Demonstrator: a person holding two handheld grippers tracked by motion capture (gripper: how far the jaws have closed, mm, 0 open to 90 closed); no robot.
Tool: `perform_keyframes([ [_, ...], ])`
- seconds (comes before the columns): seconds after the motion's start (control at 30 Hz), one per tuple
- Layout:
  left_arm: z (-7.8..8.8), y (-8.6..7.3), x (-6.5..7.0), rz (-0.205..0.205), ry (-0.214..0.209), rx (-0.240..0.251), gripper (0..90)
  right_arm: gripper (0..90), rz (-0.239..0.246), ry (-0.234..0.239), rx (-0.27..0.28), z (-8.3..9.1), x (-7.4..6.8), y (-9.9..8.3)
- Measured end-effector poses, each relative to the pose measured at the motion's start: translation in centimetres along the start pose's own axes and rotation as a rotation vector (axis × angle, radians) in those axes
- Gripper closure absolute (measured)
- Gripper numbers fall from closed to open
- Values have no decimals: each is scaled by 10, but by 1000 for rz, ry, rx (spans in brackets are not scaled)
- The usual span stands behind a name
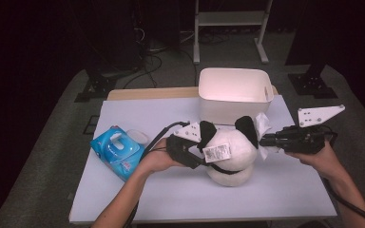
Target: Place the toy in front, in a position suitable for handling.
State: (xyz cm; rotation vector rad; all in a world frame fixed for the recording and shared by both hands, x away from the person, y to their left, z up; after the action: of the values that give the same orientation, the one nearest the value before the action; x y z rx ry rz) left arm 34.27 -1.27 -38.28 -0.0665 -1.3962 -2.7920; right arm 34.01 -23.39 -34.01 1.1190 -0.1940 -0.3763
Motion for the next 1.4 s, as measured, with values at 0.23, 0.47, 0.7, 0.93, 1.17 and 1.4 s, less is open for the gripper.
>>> perform_keyframes([
  [0.23, 1, -2, 1, -2, 2, -18, 478, 833, -9, 9, 14, 1, 0, -1],
  [0.47, -3, 2, 2, -6, 1, -21, 478, 833, 5, 33, 36, -1, -5, 12],
  [0.7, -8, 7, 3, -23, -1, -34, 477, 823, 52, 39, -8, -11, -15, 20],
  [0.93, -10, 8, 3, -26, -2, -30, 477, 770, 57, 33, -13, -1, -16, 21],
  [1.17, -9, 8, 3, -22, 0, -28, 475, 808, 78, 19, -30, -2, -18, 22],
  [1.4, -11, 8, 2, -17, 1, -40, 479, 827, 85, 34, -42, -15, -22, 26],
])
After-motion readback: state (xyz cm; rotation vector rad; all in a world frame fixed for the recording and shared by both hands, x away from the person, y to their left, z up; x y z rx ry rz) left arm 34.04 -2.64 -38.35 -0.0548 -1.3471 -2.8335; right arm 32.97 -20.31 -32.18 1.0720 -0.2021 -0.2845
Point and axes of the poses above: each handheld gripper's, and its own axes: z roughly backward along the jaws, y roughly out of its top, x roughly to its right, the point moved 8 cm from there along -z, roughly forward along the jaws, and after that the axes turned 5 degrees about -y, right-handed, at the moved point
